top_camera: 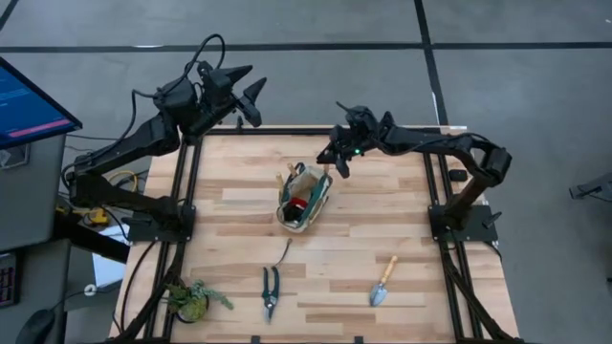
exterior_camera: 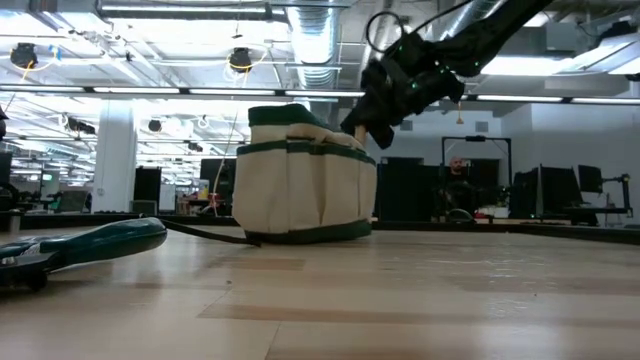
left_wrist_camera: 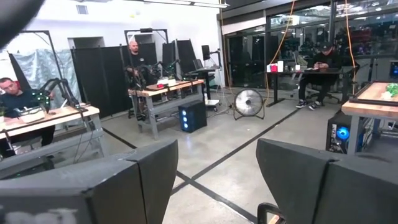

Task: Pick & Place Garden tools in Gardening bag
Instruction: Put the top brown trowel into the white gardening bag

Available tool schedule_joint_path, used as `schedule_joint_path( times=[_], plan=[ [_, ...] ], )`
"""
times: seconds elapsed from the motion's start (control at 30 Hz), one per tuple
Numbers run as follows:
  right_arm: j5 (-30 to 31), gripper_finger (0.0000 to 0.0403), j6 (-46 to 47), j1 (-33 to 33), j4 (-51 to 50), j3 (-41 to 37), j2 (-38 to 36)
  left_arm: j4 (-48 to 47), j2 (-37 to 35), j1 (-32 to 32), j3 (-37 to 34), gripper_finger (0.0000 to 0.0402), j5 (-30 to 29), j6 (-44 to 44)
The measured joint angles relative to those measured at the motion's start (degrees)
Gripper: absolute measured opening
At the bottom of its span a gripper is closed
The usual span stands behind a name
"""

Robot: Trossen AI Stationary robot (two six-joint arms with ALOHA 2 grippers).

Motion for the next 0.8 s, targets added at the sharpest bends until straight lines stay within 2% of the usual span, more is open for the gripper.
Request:
schedule_joint_path(
  times=[0.27,0.47,0.6,0.8],
  plan=[
    [4.3,0.0052,-9.7,0.4,-0.3,0.0,4.0,0.0,0.0,0.0,0.0,0.0207,0.0,0.1],
    [9.3,0.0052,-16.9,-1.5,-1.2,0.1,1.9,0.0,0.0,0.0,0.0,0.0204,-0.8,0.5],
    [9.3,0.0052,-17.7,-3.0,-1.0,0.4,0.1,0.0,0.0,0.0,0.0,0.0204,-1.3,1.6],
    [6.0,0.0052,-15.8,-3.9,-1.6,0.4,1.4,0.0,0.0,0.0,0.0,0.0204,-1.7,1.7]
  ],
)
